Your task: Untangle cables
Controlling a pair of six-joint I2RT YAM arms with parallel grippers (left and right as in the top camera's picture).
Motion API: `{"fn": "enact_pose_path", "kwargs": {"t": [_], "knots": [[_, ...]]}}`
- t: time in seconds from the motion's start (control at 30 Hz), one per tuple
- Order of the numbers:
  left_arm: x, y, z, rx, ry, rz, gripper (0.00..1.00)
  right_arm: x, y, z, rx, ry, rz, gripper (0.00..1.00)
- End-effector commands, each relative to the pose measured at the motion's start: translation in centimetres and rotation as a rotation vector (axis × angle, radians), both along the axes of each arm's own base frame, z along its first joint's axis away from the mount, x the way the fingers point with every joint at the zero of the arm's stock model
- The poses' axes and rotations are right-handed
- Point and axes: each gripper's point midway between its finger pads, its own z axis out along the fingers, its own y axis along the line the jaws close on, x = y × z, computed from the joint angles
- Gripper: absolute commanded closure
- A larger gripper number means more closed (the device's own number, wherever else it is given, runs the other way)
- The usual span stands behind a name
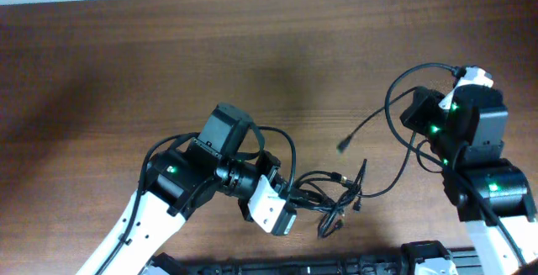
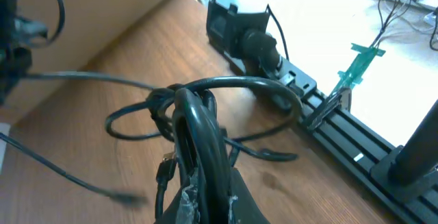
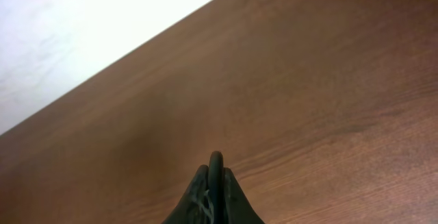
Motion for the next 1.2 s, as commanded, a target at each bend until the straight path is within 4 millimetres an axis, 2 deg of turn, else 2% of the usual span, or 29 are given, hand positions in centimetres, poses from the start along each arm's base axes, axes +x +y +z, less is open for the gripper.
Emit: {"fn": "enact_pose_path", "kwargs": {"t": [0.0,0.1,0.23,0.33,0.37,0.5,0.67,0.77,0.9,1.0,1.07,1.17], "knots": [[-1.1,0.0,1.5,-0.070,-0.023,-0.056,1.00,0.3,-0.7,0.0,-0.016,0.008,-0.035,0.96],[-0.4,0.1,0.8,-0.028,-0.044,-0.019,1.00,0.0,-0.7,-0.3,-0.016,0.024,-0.036,0.96],[2.3,0.9,-1.1,0.121,-0.010,0.176,1.00,-0.6,-0.6,0.6,-0.009,-0.008,-0.028,0.95],[5.0,1.3,-1.4,0.158,-0.007,0.332,1.00,-1.5,0.2,1.4,0.016,-0.030,0.010,0.63],[6.0,1.5,-1.2,0.156,-0.021,0.372,1.00,-2.0,0.5,1.6,0.028,-0.036,0.027,0.59],[8.1,1.2,0.1,0.092,-0.096,0.417,1.00,-4.1,1.9,2.1,0.074,-0.044,0.097,0.44],[9.5,0.4,2.0,0.010,-0.177,0.423,1.00,-5.8,4.6,2.9,0.161,-0.062,0.239,0.35],[10.4,-0.4,3.7,-0.062,-0.214,0.443,1.00,-6.6,7.1,3.4,0.198,-0.071,0.398,0.33],[11.8,-1.3,6.7,-0.186,-0.096,0.552,1.00,-7.4,9.0,3.9,0.180,-0.097,0.555,0.33],[12.5,-1.8,8.2,-0.253,0.019,0.614,1.00,-8.0,10.0,4.2,0.129,-0.131,0.665,0.25],[12.6,-2.1,8.3,-0.264,0.051,0.621,1.00,-8.4,10.6,4.4,0.121,-0.149,0.724,0.23],[11.6,-3.6,7.8,-0.255,0.065,0.575,1.00,-8.9,11.4,4.7,0.124,-0.170,0.794,0.22]]}}
